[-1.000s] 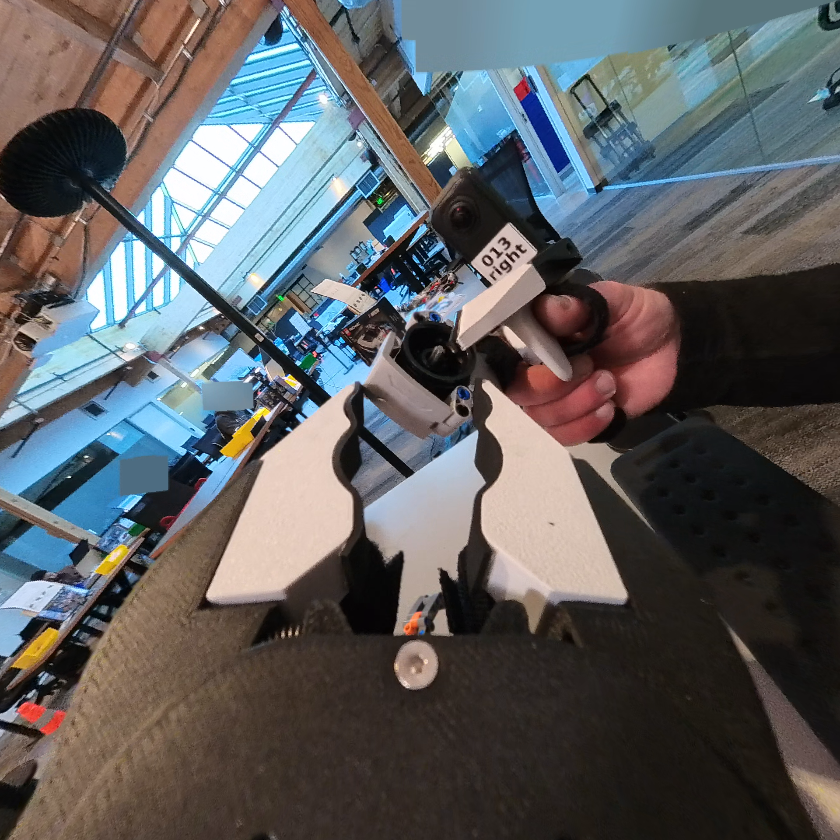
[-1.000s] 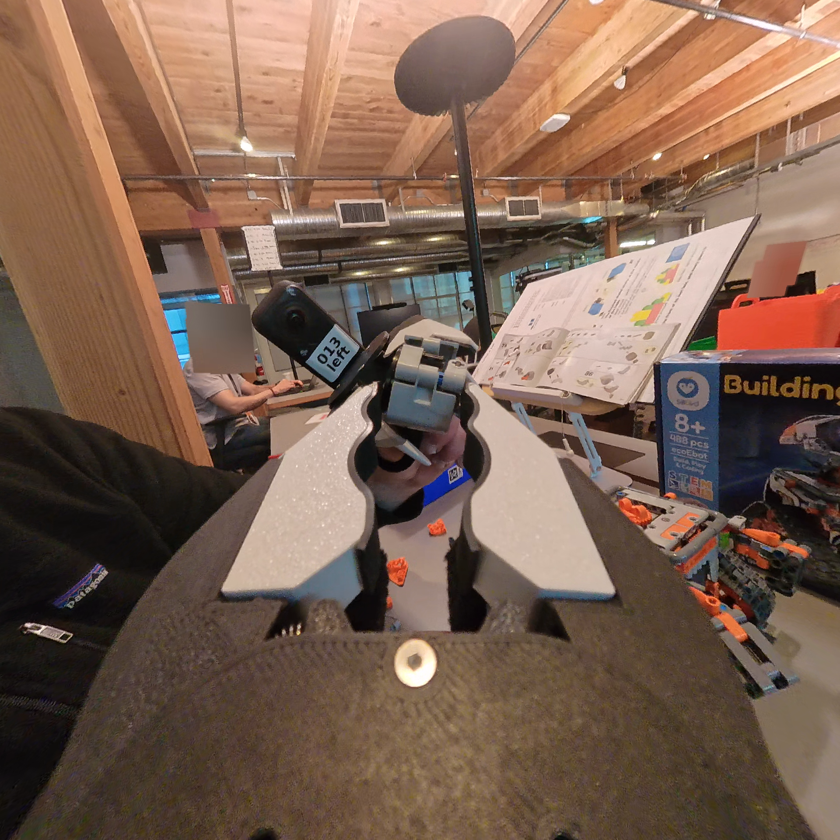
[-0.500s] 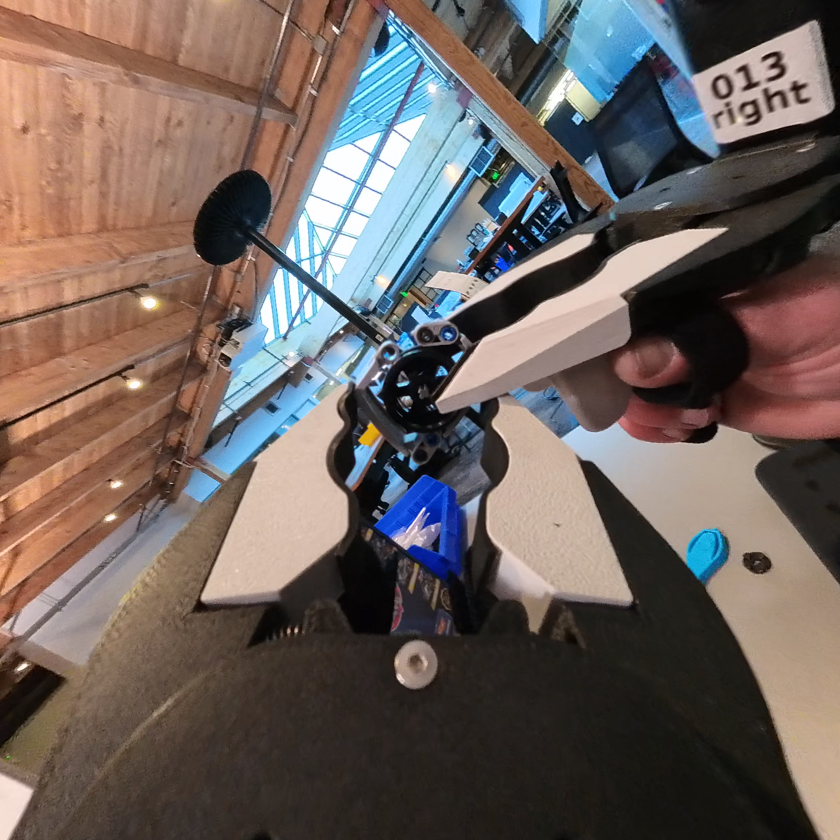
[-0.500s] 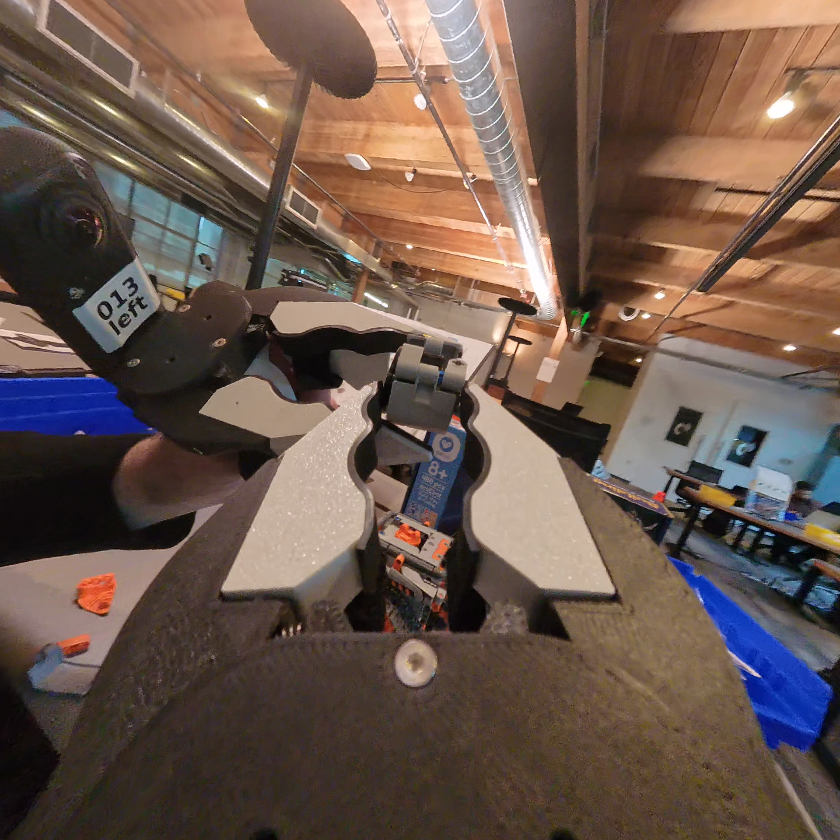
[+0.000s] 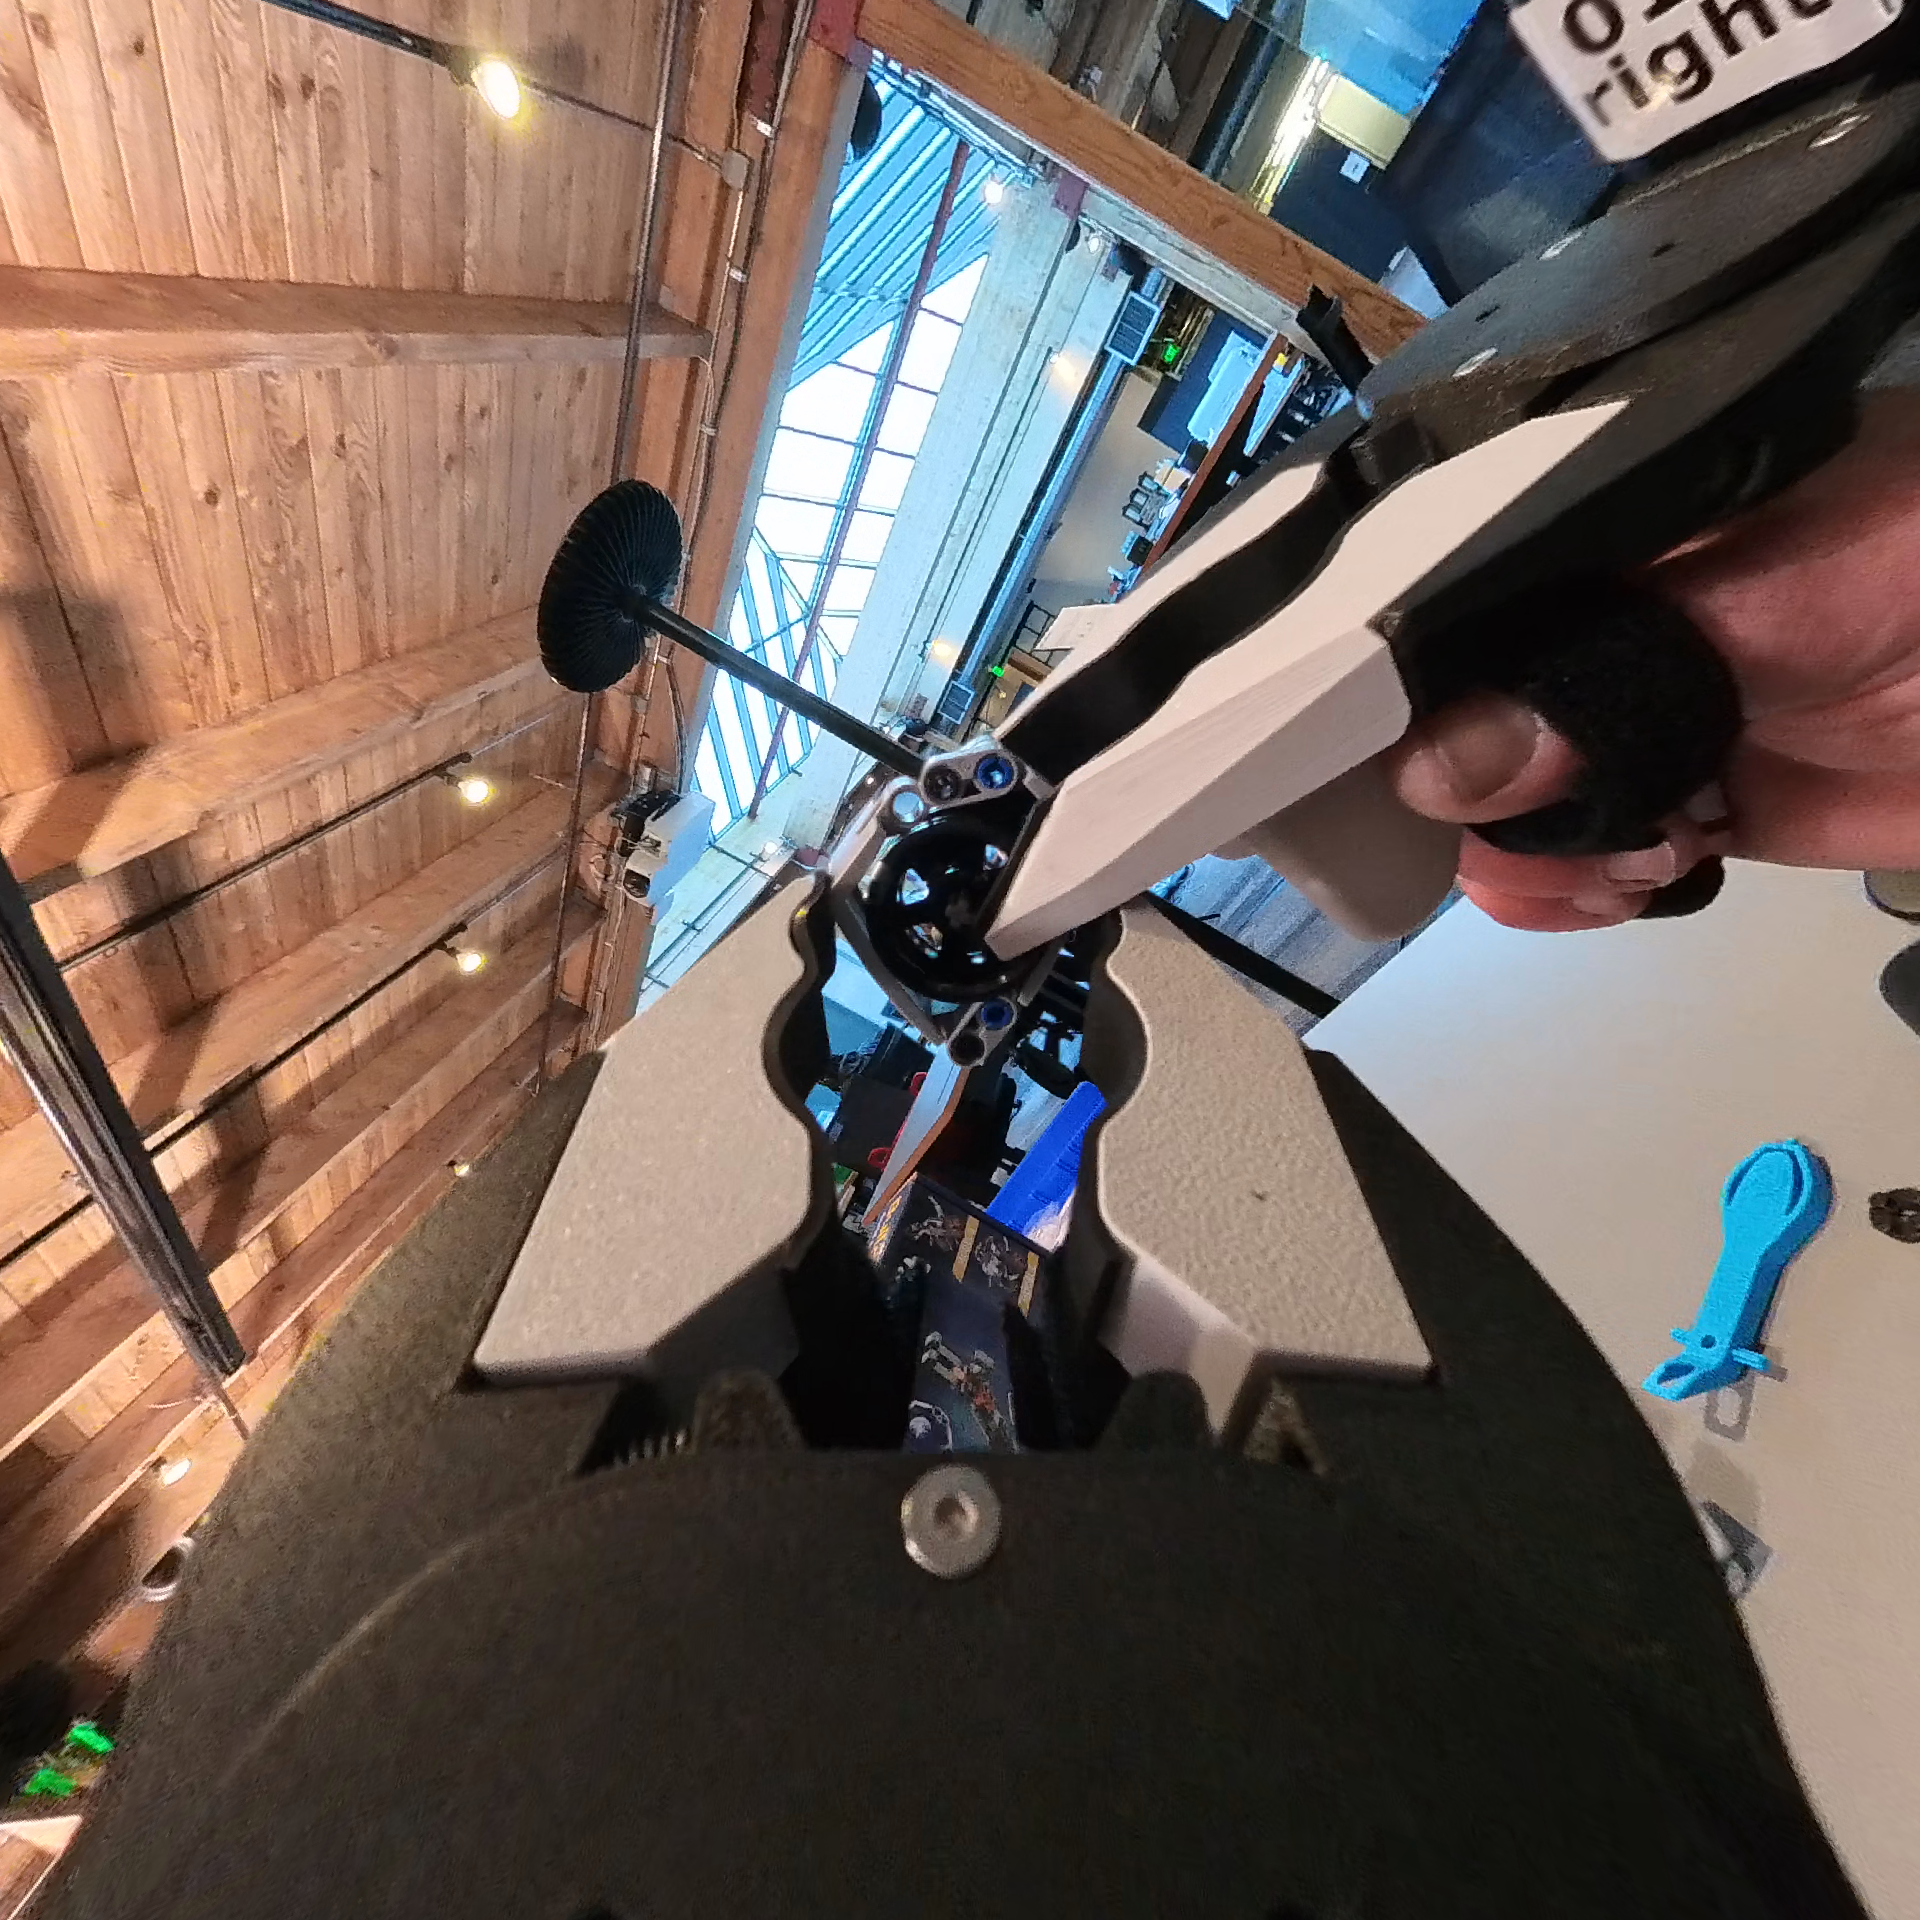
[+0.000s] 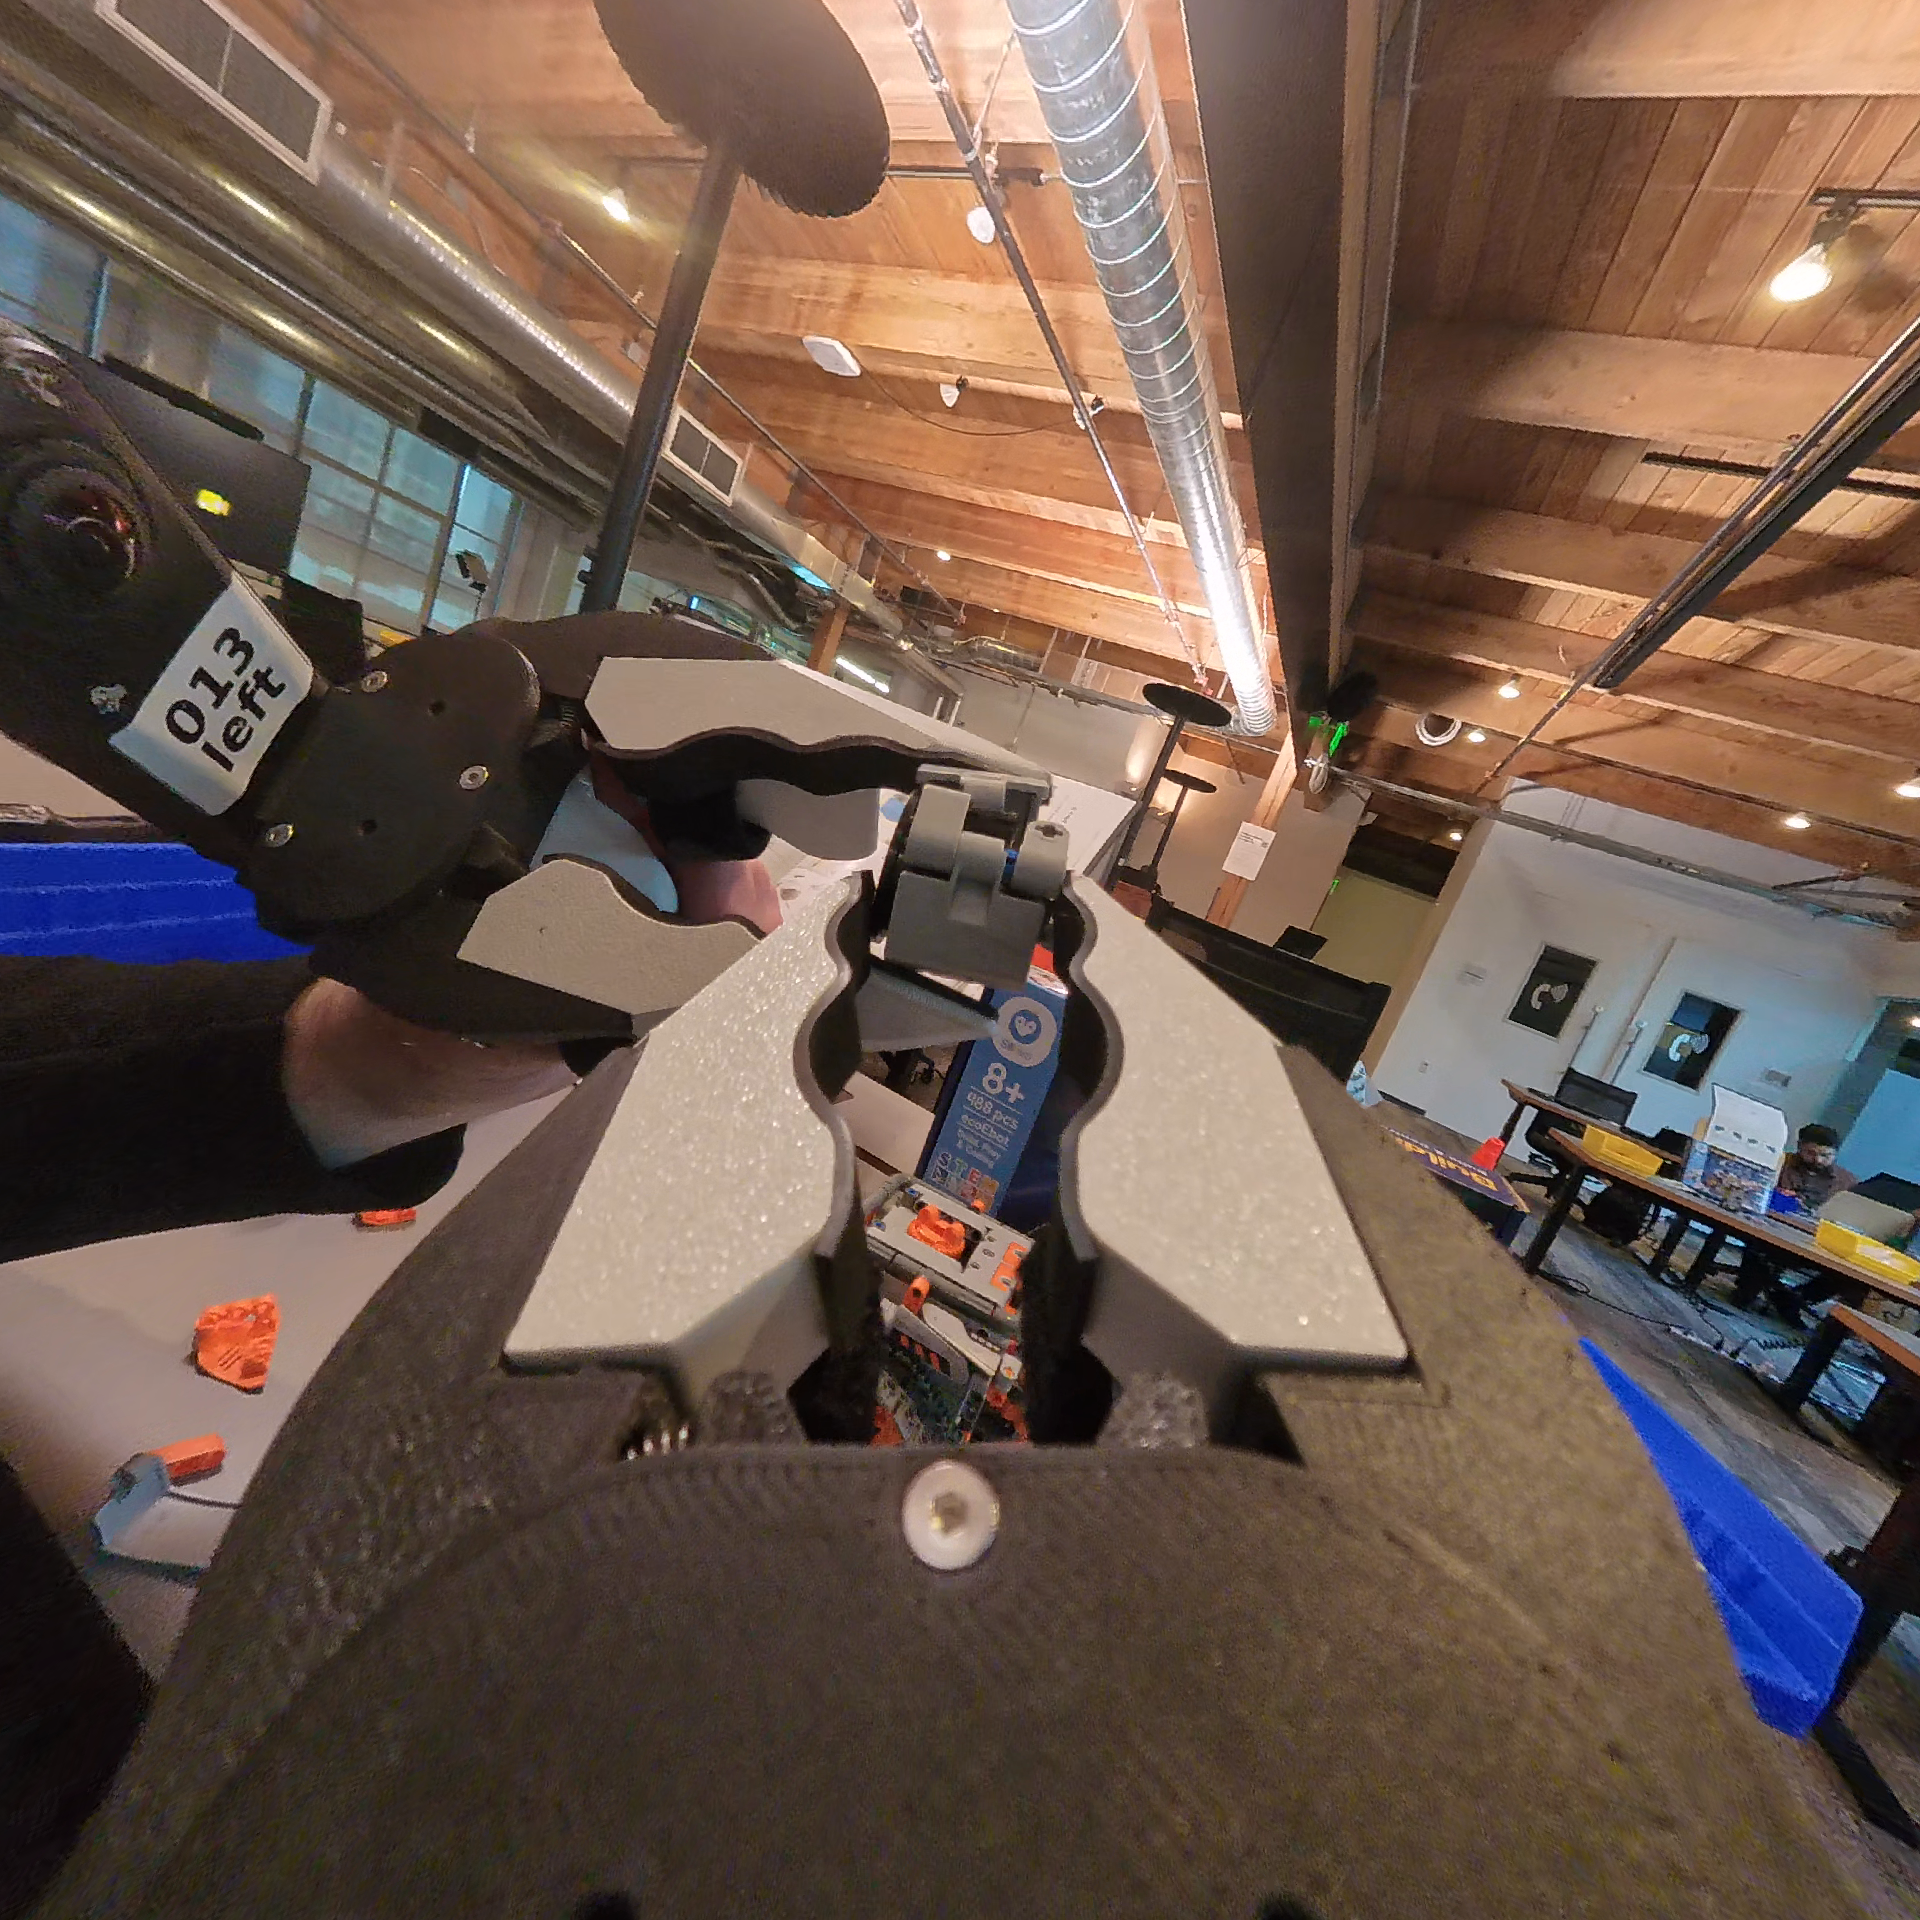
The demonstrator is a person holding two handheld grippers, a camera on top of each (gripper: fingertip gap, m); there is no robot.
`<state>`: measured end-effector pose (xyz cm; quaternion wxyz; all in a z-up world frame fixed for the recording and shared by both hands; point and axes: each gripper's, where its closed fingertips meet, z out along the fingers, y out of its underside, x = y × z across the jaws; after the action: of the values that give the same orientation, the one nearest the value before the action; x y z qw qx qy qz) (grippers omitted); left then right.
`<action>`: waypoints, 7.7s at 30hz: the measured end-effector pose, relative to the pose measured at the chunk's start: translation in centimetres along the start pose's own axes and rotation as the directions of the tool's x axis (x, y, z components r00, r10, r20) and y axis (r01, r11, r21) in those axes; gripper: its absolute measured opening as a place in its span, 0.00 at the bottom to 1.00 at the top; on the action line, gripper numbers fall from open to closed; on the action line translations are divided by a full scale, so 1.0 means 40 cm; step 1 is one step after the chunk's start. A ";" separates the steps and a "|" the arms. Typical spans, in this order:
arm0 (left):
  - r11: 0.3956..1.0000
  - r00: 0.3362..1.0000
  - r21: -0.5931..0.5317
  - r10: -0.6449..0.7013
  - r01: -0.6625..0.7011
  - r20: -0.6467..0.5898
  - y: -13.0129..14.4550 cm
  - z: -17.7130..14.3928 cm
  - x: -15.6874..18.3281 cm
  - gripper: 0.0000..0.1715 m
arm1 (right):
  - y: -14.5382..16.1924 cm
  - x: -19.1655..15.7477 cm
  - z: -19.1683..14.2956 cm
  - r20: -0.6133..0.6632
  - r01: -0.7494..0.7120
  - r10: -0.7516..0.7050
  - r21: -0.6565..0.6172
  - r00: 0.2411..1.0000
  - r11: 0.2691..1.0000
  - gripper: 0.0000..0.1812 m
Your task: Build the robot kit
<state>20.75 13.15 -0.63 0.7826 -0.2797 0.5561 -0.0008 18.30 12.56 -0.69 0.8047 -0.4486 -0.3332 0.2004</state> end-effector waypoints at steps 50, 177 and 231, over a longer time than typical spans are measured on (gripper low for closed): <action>0.554 0.334 -0.169 -0.688 0.815 -0.644 0.001 -0.096 -0.029 0.18 | -0.002 -0.038 0.024 0.512 -0.540 0.552 -0.189 0.658 0.820 0.17; 0.980 0.993 0.197 0.060 -0.038 -0.107 -0.161 -0.072 0.009 0.13 | -0.065 -0.006 -0.047 0.401 -0.640 0.559 0.094 0.726 0.763 0.06; 0.972 0.986 0.216 -0.059 0.091 -0.154 -0.145 -0.051 0.023 0.13 | -0.059 0.005 -0.067 0.283 -0.504 0.446 0.182 0.849 0.844 0.03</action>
<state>21.14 7.08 0.67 0.7654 -0.2103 0.5976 -0.1132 20.41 9.88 0.38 0.7352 -0.3865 -0.2736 0.4850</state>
